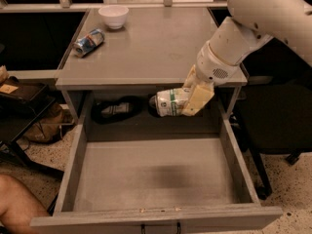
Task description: Place 7up can into top drawer
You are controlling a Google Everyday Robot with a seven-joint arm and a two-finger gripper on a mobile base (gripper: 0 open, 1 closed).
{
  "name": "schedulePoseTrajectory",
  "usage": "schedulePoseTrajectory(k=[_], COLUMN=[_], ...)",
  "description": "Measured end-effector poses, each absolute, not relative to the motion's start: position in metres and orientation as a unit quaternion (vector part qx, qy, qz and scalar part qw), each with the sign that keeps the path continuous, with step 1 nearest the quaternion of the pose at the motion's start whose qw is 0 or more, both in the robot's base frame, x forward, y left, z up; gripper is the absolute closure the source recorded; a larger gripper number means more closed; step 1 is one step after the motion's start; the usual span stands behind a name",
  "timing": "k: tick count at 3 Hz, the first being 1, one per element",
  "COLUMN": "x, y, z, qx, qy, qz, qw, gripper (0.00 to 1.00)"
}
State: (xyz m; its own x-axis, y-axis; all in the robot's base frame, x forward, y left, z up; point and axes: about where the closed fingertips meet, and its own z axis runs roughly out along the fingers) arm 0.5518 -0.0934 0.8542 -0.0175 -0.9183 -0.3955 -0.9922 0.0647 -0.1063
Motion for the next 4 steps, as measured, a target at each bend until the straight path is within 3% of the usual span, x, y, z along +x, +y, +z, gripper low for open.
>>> schedulePoseTrajectory(k=[2, 4], x=[0.542, 0.511], y=[-0.102, -0.104], z=[0.835, 0.749], qx=[-0.675, -0.671], qy=[0.701, 0.71], qz=[0.138, 0.156], qw=[0.184, 0.15], gripper=[1.0, 1.0])
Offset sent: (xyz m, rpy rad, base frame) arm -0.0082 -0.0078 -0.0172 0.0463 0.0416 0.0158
